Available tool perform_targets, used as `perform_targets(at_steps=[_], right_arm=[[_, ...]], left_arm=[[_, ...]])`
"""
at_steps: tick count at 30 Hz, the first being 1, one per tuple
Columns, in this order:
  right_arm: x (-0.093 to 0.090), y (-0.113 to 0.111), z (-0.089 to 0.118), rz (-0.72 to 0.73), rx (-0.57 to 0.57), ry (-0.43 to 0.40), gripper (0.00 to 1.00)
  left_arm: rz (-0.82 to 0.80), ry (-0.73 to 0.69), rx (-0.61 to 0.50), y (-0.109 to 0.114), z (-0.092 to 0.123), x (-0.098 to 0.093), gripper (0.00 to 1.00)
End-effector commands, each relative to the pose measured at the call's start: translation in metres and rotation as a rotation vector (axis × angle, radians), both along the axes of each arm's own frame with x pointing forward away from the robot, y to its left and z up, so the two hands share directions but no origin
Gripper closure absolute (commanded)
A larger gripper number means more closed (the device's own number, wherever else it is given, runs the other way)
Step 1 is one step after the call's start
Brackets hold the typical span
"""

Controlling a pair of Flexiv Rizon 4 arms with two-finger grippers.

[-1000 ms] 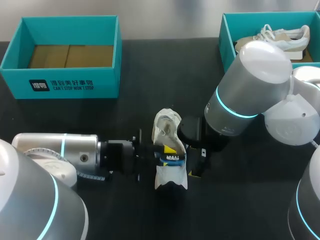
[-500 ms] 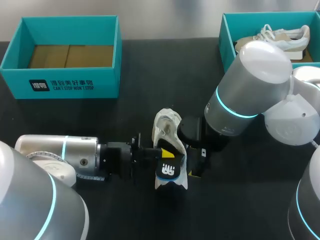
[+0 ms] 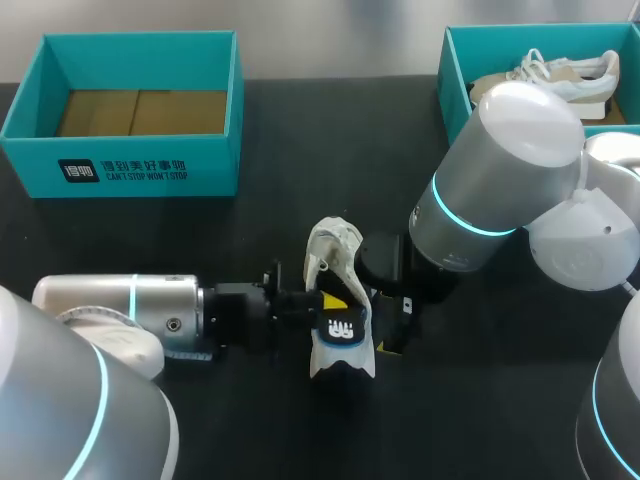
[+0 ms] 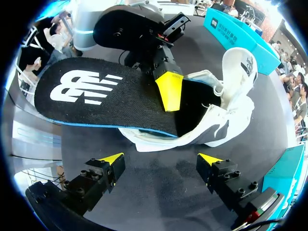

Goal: Take the shoe out of the shoebox, open the shoe tongue, remove and reinsert the insole, then place the shoe into the shoebox

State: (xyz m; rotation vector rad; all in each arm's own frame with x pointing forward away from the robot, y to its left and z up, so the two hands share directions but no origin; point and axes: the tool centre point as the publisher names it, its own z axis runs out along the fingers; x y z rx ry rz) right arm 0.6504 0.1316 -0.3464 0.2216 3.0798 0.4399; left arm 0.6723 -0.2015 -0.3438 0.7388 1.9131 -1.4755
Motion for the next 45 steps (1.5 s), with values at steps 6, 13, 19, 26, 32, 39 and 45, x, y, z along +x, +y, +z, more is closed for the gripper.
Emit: perform_targets(at_steps=[6,13,19,26,32,39,45], right_arm=[[-0.001,0.001,-0.001,-0.001,-0.001,-0.001,0.0],[-0.001,0.001,-0.001,-0.001,-0.001,-0.001,0.0],[-0.001,0.001,-0.001,-0.001,-0.001,-0.001,0.0],[-0.001,0.001,-0.001,-0.001,-0.001,-0.001,0.0],[-0.001,0.001,-0.001,-0.001,-0.001,-0.001,0.0],[-0.001,0.001,-0.001,-0.001,-0.001,-0.001,0.0],[-0.001,0.001,-0.001,-0.001,-0.001,-0.001,0.0]], left_arm=[[0.015,0.035,-0.016,0.001,0.003,-0.003,1.0],[0.006,0.027,-0.038,0.005,0.02,-0.013,0.72],[-0.008,0.012,-0.073,0.005,0.034,-0.025,0.7],[-0.032,-0.001,-0.082,-0.004,0.039,-0.029,0.71],[-0.041,-0.039,-0.084,-0.007,0.032,-0.027,1.0],[-0.043,-0.072,-0.098,-0.004,0.018,-0.022,1.0],[-0.042,-0.109,-0.1,-0.006,0.004,-0.01,1.0]])
